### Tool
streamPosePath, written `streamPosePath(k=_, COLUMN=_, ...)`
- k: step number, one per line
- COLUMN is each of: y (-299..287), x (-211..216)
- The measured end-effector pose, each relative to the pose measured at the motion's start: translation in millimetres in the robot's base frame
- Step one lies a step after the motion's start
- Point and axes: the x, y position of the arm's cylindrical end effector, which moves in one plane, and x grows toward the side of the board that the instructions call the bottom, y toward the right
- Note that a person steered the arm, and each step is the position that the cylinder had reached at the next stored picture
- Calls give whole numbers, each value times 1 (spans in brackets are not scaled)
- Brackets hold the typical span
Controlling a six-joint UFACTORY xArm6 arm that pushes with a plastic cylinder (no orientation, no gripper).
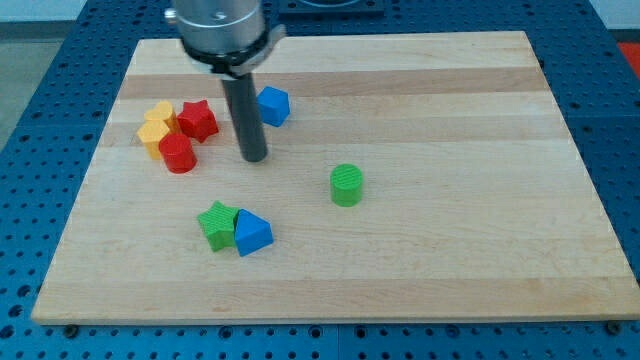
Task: Push the blue cube towards the top left corner
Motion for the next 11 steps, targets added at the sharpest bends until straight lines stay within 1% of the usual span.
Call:
streamPosePath(k=1, y=15, x=-17)
streamPosePath(k=3, y=15, x=-55)
streamPosePath(k=5, y=28, x=-67)
streamPosePath(k=8, y=25, x=-98)
streamPosePath(k=11, y=-33, x=-107)
